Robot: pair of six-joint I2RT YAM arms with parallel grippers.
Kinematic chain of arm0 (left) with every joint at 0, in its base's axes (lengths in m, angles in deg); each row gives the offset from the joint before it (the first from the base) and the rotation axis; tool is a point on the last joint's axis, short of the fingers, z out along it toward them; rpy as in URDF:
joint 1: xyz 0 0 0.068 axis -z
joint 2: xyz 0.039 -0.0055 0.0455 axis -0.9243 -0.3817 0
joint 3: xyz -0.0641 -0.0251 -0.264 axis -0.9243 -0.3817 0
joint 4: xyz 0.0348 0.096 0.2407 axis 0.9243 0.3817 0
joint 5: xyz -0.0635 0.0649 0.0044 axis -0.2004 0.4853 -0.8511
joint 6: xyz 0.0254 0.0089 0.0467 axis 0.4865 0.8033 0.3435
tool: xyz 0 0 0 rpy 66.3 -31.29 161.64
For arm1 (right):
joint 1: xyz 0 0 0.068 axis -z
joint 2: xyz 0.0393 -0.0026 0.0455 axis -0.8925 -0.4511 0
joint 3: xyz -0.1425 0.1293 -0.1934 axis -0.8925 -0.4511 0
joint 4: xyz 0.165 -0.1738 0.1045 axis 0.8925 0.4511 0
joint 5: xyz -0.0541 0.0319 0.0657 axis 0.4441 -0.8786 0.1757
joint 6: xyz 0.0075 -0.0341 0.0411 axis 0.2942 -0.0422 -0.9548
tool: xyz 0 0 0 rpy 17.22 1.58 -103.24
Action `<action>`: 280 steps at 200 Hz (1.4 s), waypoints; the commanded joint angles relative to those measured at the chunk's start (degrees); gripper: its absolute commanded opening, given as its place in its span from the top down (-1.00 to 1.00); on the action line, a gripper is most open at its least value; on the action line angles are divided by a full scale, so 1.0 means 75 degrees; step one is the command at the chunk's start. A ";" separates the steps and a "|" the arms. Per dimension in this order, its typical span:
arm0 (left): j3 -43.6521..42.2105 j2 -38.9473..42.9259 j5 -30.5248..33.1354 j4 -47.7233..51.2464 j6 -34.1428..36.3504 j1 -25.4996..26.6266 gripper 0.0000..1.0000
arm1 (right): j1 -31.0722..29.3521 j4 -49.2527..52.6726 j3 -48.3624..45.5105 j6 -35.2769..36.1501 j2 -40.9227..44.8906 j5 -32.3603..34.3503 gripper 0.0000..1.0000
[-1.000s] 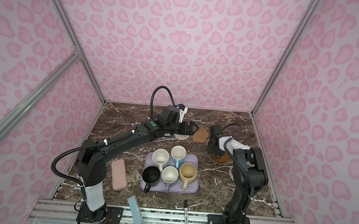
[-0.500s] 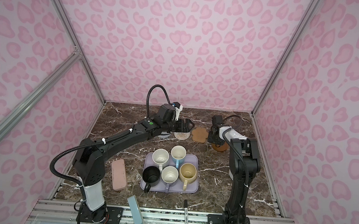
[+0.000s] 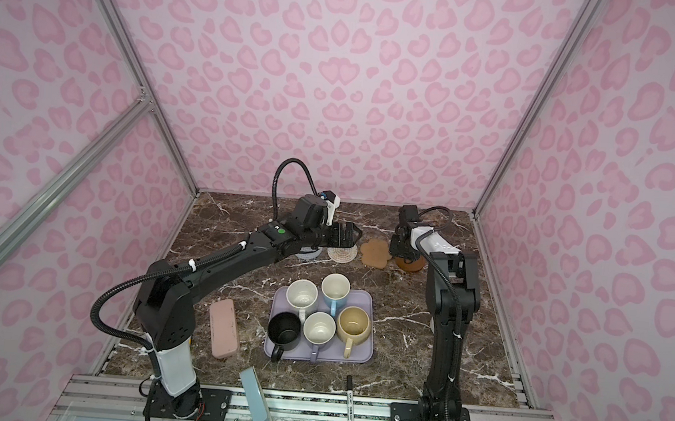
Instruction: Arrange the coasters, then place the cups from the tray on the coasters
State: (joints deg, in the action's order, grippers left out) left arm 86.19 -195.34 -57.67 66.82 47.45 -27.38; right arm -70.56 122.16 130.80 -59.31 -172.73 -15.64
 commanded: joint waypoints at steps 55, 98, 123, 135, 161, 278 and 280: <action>-0.0326 0.0424 0.0180 -0.0070 0.0127 -0.0020 -0.94 | -0.0041 0.0490 0.0328 0.0126 0.0199 -0.0047 -0.06; -0.0450 0.0672 0.0264 -0.0102 0.0115 -0.0027 -0.94 | -0.0065 0.0669 0.0324 0.0132 0.1000 0.0205 -0.15; -0.0651 0.0930 0.0283 -0.0153 0.0086 -0.0028 -0.94 | -0.0199 0.0717 0.0013 0.0175 0.1794 0.0256 -0.30; -0.0776 0.1109 0.0264 -0.0155 0.0070 -0.0026 -0.94 | -0.0326 0.0702 -0.0235 0.0247 0.2339 0.0358 -0.45; -0.1202 0.1776 0.0291 -0.0187 -0.0010 -0.0026 -0.94 | -0.0793 0.0580 -0.1006 0.0442 0.3761 0.0716 -0.69; -0.3567 0.5223 0.1389 0.1110 -0.0630 -0.0017 -0.94 | -0.2210 -0.2228 -0.5381 0.0998 0.8460 -0.1455 -0.99; -0.3591 0.5232 0.1394 0.1123 -0.0648 -0.0030 -0.94 | -0.2211 -0.2317 -0.5451 0.0959 0.8472 -0.1461 -0.99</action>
State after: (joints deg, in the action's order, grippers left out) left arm 60.57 -157.20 -50.72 71.54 45.39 -27.44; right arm -86.93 114.07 94.13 -55.36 -110.26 -19.53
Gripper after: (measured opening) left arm 0.971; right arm 0.995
